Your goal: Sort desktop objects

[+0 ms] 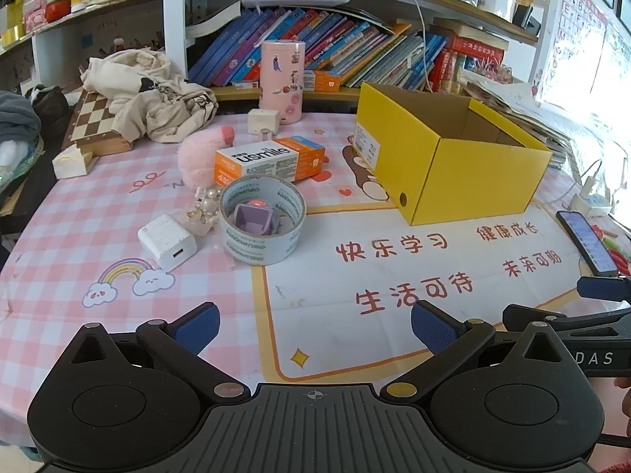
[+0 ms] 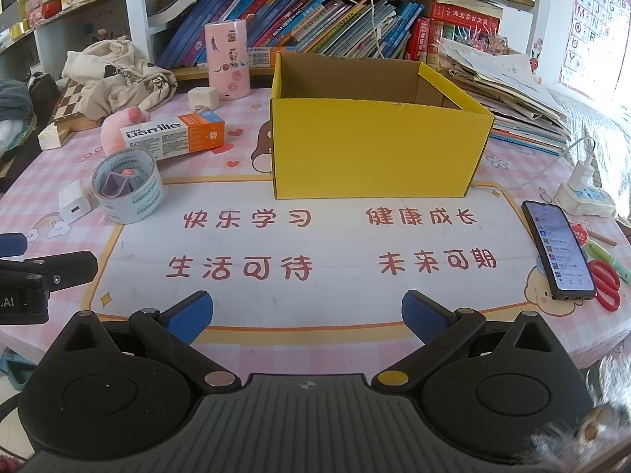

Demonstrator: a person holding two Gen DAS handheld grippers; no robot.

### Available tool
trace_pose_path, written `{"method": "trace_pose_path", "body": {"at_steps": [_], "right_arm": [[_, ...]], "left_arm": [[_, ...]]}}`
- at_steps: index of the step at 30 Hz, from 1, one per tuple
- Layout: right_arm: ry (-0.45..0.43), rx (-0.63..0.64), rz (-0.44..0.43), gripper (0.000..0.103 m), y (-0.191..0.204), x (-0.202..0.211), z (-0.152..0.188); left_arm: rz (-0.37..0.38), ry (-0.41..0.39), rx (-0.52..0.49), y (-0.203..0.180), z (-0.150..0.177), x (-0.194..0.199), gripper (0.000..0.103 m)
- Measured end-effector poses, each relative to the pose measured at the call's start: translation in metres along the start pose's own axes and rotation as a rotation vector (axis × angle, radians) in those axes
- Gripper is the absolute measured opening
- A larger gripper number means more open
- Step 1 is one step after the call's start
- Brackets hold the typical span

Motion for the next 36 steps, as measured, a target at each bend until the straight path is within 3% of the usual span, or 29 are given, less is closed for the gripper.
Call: {"method": "trace_pose_path", "body": {"at_steps": [26, 36], "right_arm": [[0.011, 0.024, -0.044, 0.103, 0.009, -0.003, 0.000], [0.016, 0.044, -0.125, 0.103, 0.022, -0.010, -0.009]], "left_arm": [[0.063, -0.001, 0.001, -0.002, -0.002, -0.004, 0.103], [0.052, -0.026, 0.008, 0.004, -0.006, -0.001, 0.103]]}}
Point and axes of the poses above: each gripper's, at about its wrist camera, not at the fingertips, and x roughly against the way its jaws point, y to its left, z to its underside, the point moved 6 cm from there along -x, roughly the way its jaws point, and after that the axes turned 15 degrees about z, right-handed, at the moved point
